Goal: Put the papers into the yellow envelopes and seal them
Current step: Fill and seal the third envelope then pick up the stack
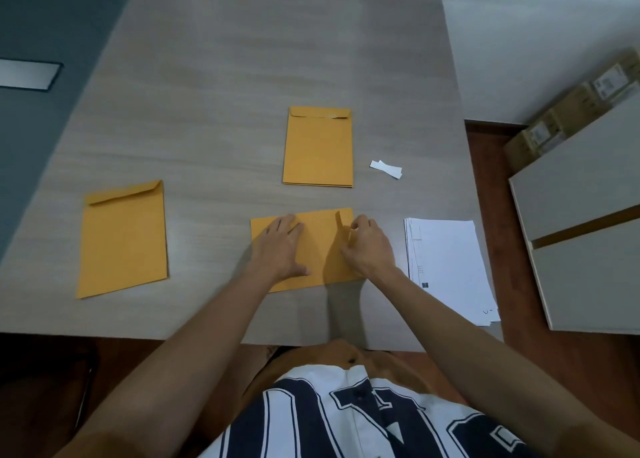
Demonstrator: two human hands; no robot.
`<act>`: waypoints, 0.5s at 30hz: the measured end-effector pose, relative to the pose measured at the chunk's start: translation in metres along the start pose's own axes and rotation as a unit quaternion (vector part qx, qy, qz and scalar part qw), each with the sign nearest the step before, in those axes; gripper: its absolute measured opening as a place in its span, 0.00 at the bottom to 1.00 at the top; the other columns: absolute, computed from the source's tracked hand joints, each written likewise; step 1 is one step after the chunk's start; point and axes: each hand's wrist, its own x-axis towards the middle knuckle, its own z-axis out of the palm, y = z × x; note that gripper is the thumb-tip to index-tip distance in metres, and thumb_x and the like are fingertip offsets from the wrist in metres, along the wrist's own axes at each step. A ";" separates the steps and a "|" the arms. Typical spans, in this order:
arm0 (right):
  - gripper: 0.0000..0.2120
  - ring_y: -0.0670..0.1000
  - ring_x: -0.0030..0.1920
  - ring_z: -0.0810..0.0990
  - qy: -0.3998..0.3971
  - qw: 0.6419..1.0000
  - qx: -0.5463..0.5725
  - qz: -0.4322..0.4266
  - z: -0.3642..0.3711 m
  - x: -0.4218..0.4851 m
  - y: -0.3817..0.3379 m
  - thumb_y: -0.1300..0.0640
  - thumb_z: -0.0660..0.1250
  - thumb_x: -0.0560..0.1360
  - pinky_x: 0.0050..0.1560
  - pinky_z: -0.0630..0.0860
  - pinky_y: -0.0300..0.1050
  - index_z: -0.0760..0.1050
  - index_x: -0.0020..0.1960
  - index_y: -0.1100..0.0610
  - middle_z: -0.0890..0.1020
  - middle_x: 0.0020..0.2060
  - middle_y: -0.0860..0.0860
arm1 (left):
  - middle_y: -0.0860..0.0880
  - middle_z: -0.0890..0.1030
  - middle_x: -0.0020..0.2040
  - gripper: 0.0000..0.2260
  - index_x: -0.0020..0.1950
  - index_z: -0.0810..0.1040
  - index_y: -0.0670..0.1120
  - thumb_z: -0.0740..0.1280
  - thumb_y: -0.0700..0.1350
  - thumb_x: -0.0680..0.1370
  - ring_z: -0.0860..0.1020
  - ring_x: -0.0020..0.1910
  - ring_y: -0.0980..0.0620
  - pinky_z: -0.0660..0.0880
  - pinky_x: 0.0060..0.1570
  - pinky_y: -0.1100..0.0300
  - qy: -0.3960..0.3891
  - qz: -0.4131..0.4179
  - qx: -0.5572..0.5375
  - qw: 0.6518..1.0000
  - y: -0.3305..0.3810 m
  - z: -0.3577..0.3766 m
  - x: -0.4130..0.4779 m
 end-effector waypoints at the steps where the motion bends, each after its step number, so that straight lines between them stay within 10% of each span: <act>1: 0.19 0.55 0.51 0.76 -0.002 1.000 0.009 0.007 -0.002 -0.001 0.001 0.50 0.69 0.73 0.45 0.71 0.45 0.68 0.59 0.56 0.75 0.54 0.53 | 0.48 0.54 0.79 0.49 0.78 0.58 0.50 0.75 0.66 0.64 0.53 0.78 0.47 0.58 0.74 0.50 0.001 -0.001 -0.001 1.000 0.000 -0.001 0.000; 15: 0.10 0.48 0.44 0.79 0.036 0.974 0.177 0.134 -0.003 0.005 0.044 0.66 0.63 0.76 0.41 0.71 0.33 0.79 0.53 0.59 0.84 0.47 0.53 | 0.49 0.58 0.77 0.48 0.75 0.60 0.49 0.80 0.60 0.61 0.58 0.75 0.47 0.64 0.70 0.50 -0.002 0.017 -0.018 1.000 -0.010 -0.012 -0.002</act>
